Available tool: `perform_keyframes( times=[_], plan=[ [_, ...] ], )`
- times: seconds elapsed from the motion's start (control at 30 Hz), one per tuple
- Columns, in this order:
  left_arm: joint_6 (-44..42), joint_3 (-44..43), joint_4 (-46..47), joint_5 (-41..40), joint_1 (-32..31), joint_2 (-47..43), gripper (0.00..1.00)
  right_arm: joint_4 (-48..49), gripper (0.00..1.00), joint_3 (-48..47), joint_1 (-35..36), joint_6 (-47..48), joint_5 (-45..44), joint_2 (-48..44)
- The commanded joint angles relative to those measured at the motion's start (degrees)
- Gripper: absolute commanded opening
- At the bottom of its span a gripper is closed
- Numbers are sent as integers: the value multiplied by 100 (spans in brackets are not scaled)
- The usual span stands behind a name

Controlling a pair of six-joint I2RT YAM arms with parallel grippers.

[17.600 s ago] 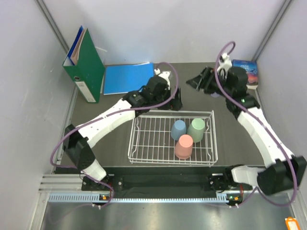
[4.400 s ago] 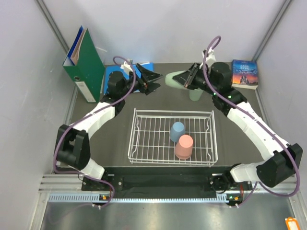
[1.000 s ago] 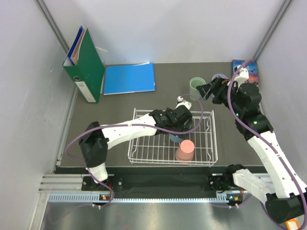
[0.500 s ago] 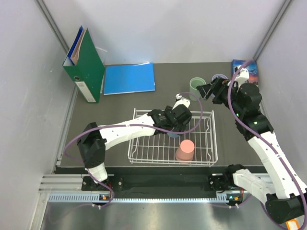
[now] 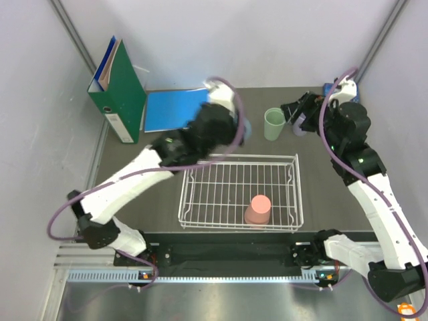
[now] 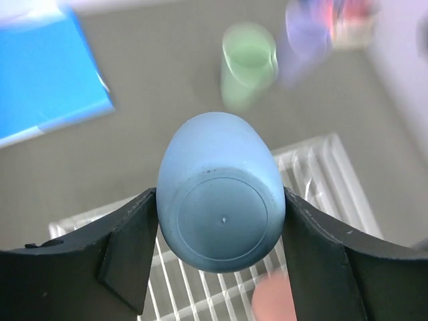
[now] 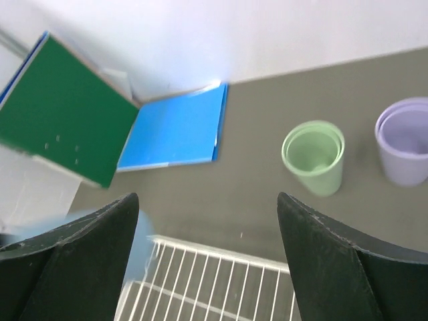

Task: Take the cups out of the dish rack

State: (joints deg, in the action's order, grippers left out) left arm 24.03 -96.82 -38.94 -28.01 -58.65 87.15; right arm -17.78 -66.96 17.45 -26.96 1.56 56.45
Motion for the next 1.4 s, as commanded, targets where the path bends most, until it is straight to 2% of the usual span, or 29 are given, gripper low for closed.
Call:
perform_keyframes(
  times=[0.0, 0.03, 0.17, 0.2, 0.27, 0.3, 0.33, 0.37, 0.4, 0.43, 0.53, 0.83, 1.27, 1.3, 1.37],
  plan=[
    [390, -234, 333, 649, 1230, -673, 0, -77, 84, -590, -14, 51, -490, 331],
    [609, -111, 456, 1004, 1877, -726, 0, -7, 84, -529, -14, -45, -490, 367],
    [1857, 1074, 1772, 3305, 3060, -1094, 0, 906, 81, 33, -14, -651, 9, 245],
    [2103, 1547, 2594, 4277, 3384, -1113, 0, 1230, 81, 69, -49, -705, 533, 244],
    [2946, 1989, 3476, 5109, 3614, -1008, 0, 1373, 81, 8, -58, -836, 1072, 428],
    [3280, 2183, 4464, 5469, 3763, -973, 0, 1539, 81, -10, -58, -924, 1414, 481],
    [3971, 2646, 5092, 5951, 3834, -894, 0, 1706, 81, 59, -66, -1047, 1574, 525],
    [4326, 2850, 5646, 6156, 3896, -850, 0, 1917, 81, 138, -67, -1283, 1706, 551],
    [4695, 3079, 6809, 6280, 4001, -797, 0, 2127, 81, 235, -67, -1407, 1994, 543],
    [5394, 3385, 7360, 6508, 4054, -657, 0, 2617, 81, 427, -75, -1539, 2145, 552],
    [6426, 3721, 9046, 6746, 4169, -297, 0, 3208, 79, 630, -67, -2145, 2506, 648],
    [6904, 3626, 9589, 6844, 4108, 214, 0, 3870, 75, 711, 153, -2630, 2938, 1131],
    [6658, 3599, 9282, 6817, 3765, 249, 0, 3870, 73, -36, 847, -2463, 2806, 1843],
    [6650, 3591, 9264, 6826, 3730, 249, 0, 3861, 73, -71, 935, -2454, 2797, 1887],
    [6606, 3573, 9176, 6861, 3695, 249, 0, 3817, 62, -89, 1023, -2437, 2788, 1975]
  ],
)
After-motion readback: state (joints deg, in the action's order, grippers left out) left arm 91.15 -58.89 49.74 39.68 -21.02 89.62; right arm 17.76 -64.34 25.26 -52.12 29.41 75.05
